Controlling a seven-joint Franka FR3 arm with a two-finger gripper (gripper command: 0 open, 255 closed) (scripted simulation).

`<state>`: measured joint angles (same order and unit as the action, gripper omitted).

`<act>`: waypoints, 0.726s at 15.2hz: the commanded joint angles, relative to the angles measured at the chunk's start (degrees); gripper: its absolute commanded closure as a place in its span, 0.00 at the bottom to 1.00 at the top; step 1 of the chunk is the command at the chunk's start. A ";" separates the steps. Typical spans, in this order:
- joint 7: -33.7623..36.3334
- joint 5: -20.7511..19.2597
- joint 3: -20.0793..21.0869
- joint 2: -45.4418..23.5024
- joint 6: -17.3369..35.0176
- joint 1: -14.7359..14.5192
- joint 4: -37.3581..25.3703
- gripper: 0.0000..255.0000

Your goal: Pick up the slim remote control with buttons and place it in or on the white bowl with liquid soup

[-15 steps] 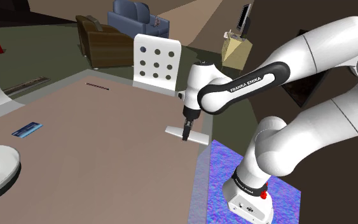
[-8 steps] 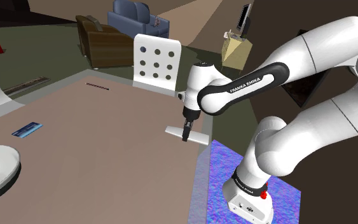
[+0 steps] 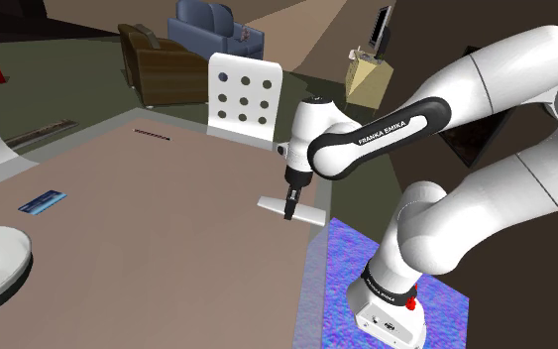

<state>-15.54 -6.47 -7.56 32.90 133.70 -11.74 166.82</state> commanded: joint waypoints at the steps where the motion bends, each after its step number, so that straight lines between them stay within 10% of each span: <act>1: 0.00 0.00 0.00 0.00 0.00 0.00 0.00 1.00; 11: -0.13 0.55 0.61 5.73 -9.70 -0.12 -3.99 1.00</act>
<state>-15.55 -5.93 -6.96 37.83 125.35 -11.93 163.39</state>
